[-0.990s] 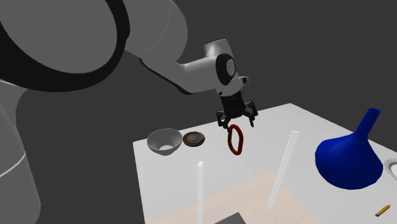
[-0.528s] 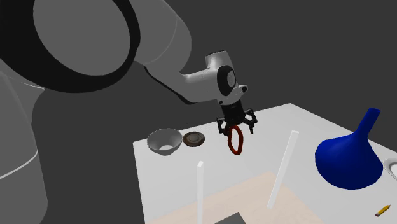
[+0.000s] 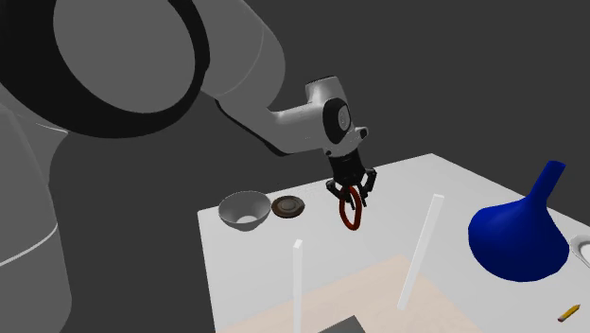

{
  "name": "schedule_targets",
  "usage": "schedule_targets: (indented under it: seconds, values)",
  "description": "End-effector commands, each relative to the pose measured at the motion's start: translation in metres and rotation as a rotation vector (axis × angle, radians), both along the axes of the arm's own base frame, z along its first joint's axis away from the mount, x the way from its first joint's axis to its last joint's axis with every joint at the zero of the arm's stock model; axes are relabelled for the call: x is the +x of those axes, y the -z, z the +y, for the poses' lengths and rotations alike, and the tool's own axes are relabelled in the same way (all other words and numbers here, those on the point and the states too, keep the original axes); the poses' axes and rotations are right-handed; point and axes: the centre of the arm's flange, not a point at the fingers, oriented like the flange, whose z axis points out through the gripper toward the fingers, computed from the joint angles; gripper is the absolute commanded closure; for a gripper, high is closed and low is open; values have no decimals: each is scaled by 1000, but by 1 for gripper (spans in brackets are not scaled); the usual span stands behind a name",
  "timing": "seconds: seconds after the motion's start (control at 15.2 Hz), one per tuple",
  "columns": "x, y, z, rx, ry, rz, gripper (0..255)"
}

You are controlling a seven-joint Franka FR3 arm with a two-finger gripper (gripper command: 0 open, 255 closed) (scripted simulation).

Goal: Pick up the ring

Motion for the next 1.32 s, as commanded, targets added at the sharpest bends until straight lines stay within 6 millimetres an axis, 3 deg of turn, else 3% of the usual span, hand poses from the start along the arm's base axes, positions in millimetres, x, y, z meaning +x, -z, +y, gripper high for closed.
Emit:
schedule_targets:
  seconds: [0.0,0.13,1.12,1.25]
  values:
    - [0,1,0,1,0,1,255]
    - [0,1,0,1,0,1,255]
    - [0,-79,0,1,0,1,255]
    - [0,-79,0,1,0,1,255]
